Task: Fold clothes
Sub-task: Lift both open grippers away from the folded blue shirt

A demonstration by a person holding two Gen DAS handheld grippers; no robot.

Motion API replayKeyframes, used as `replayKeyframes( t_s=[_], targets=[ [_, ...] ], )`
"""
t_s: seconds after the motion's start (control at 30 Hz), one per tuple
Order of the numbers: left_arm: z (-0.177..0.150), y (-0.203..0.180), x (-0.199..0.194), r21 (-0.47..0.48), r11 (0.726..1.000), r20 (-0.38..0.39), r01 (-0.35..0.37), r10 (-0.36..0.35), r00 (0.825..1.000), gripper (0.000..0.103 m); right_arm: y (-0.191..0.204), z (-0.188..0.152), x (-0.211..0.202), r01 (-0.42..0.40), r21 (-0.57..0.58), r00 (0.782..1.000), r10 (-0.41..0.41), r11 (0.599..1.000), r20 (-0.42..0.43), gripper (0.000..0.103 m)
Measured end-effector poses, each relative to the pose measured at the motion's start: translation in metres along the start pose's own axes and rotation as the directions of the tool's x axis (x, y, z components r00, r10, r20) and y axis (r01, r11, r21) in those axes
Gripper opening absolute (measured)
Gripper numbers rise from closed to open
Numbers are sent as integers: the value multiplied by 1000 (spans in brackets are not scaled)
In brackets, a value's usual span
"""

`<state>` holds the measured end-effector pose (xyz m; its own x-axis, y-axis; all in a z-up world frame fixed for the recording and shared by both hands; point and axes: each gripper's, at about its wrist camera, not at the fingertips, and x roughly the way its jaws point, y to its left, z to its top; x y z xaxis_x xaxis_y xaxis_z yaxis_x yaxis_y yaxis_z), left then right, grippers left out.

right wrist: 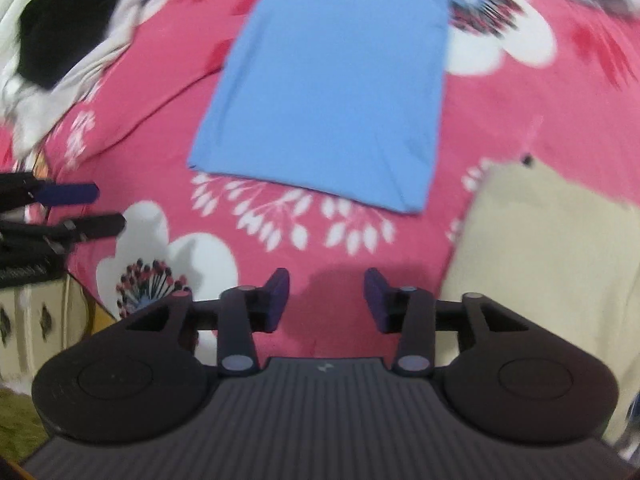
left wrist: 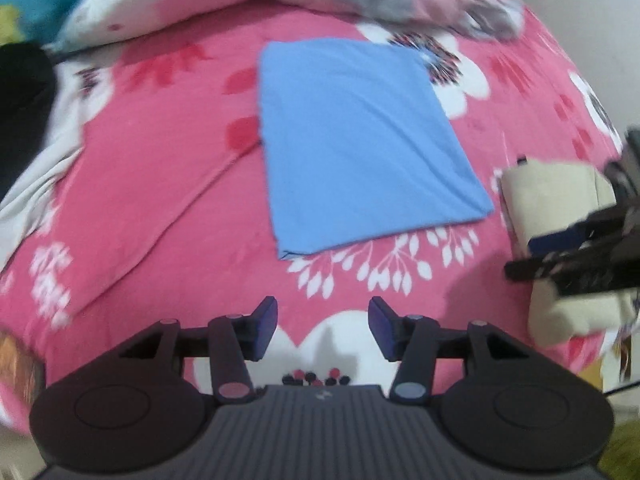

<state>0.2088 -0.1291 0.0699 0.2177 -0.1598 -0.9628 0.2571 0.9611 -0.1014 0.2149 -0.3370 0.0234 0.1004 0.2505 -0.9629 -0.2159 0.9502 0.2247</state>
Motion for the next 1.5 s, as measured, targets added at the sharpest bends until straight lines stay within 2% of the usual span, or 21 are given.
replayKeyframes(
  t_s=[0.07, 0.23, 0.4, 0.43, 0.5, 0.63, 0.73, 0.8, 0.87, 1.0, 1.1, 1.2, 1.33, 1.5],
  targets=[
    [-1, -5, -15, 8, 1000, 17, -7, 7, 1000, 53, 4, 1, -4, 1, -20, 1000, -1, 1000, 8, 41],
    [-2, -19, -50, 83, 997, 68, -5, -1, 998, 57, 14, -13, -43, 12, 21, 994, -15, 1000, 110, 46],
    [4, -21, -75, 101, 995, 139, 29, -43, 989, 59, 24, -29, -86, 79, 46, 969, -87, 996, 231, 50],
    [7, -19, -85, 93, 995, 164, 37, -52, 985, 62, 25, -32, -94, 90, 63, 962, -103, 994, 255, 53],
    [12, -14, -103, 79, 995, 213, 54, -70, 974, 67, 30, -38, -112, 118, 103, 943, -144, 988, 300, 59],
    [21, -3, -141, 53, 994, 312, 91, -103, 945, 80, 42, -50, -151, 165, 191, 886, -231, 967, 402, 86],
    [29, 4, -168, 36, 992, 384, 120, -124, 915, 91, 48, -55, -178, 166, 258, 841, -273, 952, 467, 95],
    [35, 9, -185, 22, 991, 426, 134, -130, 895, 93, 54, -55, -190, 200, 315, 810, -338, 928, 480, 99],
    [42, 14, -198, 7, 991, 447, 133, -122, 886, 97, 63, -56, -202, 230, 353, 775, -390, 907, 498, 101],
    [56, 25, -211, -39, 989, 436, 145, -113, 893, 100, 80, -59, -220, 221, 413, 724, -432, 884, 537, 102],
    [63, 33, -213, -61, 993, 410, 99, -65, 910, 100, 94, -57, -231, 222, 456, 690, -470, 862, 550, 102],
    [68, 40, -213, -63, 996, 380, 57, -28, 924, 100, 106, -53, -240, 215, 474, 683, -478, 854, 552, 102],
    [73, 51, -214, -68, 997, 346, 27, -2, 938, 100, 123, -43, -251, 229, 498, 692, -499, 836, 521, 102],
    [77, 59, -215, -63, 998, 336, 15, 7, 942, 100, 146, -32, -267, 252, 492, 670, -517, 833, 533, 102]
  ],
)
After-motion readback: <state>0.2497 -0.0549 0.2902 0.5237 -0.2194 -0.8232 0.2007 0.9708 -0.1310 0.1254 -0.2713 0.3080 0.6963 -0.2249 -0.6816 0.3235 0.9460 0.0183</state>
